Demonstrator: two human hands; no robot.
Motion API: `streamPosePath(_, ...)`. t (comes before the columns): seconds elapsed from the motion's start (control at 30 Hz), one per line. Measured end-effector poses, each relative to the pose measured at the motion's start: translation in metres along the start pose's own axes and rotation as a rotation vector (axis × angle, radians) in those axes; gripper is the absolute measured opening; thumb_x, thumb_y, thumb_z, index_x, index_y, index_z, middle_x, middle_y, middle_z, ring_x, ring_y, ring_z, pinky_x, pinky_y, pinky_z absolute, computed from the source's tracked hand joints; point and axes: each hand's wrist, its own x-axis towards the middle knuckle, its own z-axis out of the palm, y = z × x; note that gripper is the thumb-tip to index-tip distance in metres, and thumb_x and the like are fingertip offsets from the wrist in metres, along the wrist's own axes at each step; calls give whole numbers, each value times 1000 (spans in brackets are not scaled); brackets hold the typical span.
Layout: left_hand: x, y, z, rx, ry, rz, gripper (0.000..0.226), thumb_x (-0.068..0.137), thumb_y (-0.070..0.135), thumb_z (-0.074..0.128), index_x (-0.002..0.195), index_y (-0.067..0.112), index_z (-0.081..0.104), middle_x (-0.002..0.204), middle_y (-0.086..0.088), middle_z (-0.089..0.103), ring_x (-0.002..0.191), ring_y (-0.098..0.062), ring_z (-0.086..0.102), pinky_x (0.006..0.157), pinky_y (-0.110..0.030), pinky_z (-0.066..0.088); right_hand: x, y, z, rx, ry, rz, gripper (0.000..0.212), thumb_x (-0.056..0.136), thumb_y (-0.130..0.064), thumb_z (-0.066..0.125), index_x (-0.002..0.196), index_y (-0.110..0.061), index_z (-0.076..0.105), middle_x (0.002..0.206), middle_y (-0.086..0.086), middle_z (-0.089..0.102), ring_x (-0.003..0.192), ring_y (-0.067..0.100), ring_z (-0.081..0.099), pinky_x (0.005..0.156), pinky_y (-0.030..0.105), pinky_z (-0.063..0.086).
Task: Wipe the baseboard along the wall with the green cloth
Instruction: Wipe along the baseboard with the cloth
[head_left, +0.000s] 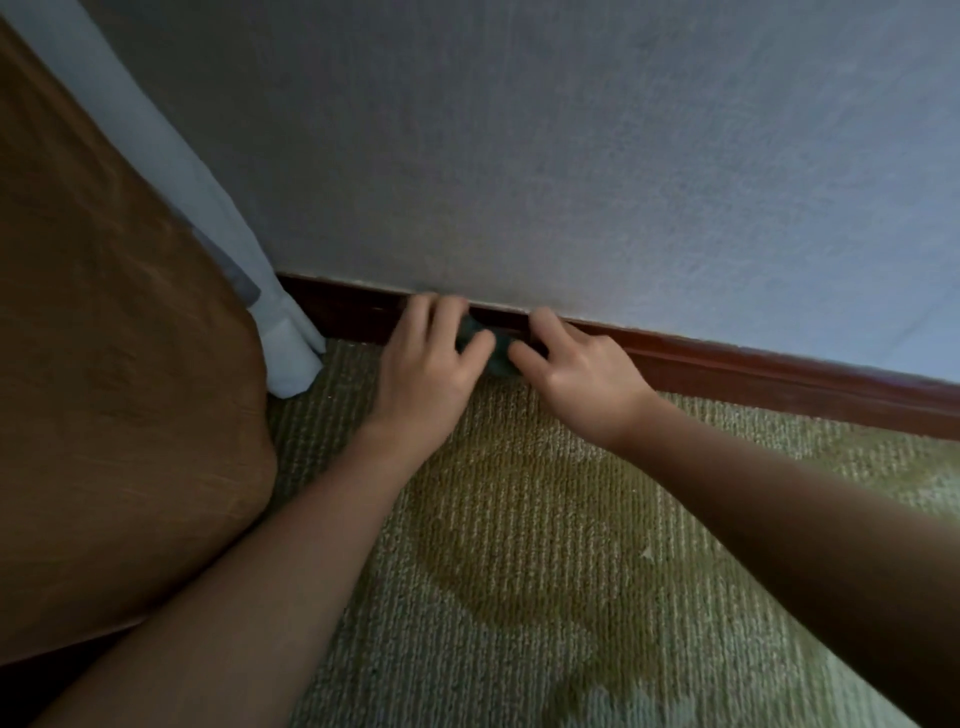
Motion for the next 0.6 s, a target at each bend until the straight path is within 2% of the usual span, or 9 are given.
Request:
streamPosePath(0.07, -1, 4, 2, -26, 0, -40, 15, 73, -9, 51, 74, -3, 65, 87, -27, 62, 79, -43, 60, 58, -38, 49, -7, 3, 2, 1, 1, 54, 23, 58, 15, 75, 76, 9, 62, 73, 27, 56, 48, 32, 54, 31, 24, 32)
streamPosePath(0.23, -3, 17, 10, -143, 73, -354, 28, 62, -17, 58, 86, -3, 65, 98, -28, 55, 89, -43, 52, 74, -42, 46, -7, 3, 2, 58, 86, 156, 31, 50, 15, 77, 76, 7, 63, 71, 24, 54, 38, 28, 46, 36, 19, 25)
streamPosePath(0.33, 2, 28, 16, -178, 53, -359, 35, 57, -17, 65, 89, -3, 64, 98, -28, 54, 90, -41, 52, 75, -39, 45, -17, 13, -1, 81, 100, 185, 33, 49, 15, 77, 77, 7, 61, 72, 25, 54, 38, 29, 47, 33, 21, 29)
streamPosePath(0.43, 3, 31, 16, -199, 43, -325, 31, 57, -16, 66, 84, -3, 64, 97, -26, 55, 89, -40, 53, 75, -34, 42, -19, 14, -3, 108, 107, 201, 31, 52, 15, 75, 79, 8, 62, 75, 28, 54, 40, 32, 49, 31, 27, 35)
streamPosePath(0.53, 2, 26, 13, -223, 73, -392, 29, 56, -19, 65, 81, -3, 62, 97, -26, 54, 89, -40, 52, 78, -25, 35, -8, 4, -2, 140, 142, 230, 26, 57, 17, 73, 80, 10, 62, 78, 30, 55, 42, 33, 51, 31, 29, 39)
streamPosePath(0.6, 3, 26, 11, -227, 90, -458, 29, 57, -19, 63, 80, -2, 61, 97, -26, 54, 90, -39, 51, 78, -24, 34, -4, 0, -1, 142, 156, 225, 27, 56, 19, 72, 79, 9, 62, 80, 30, 56, 42, 32, 51, 31, 27, 38)
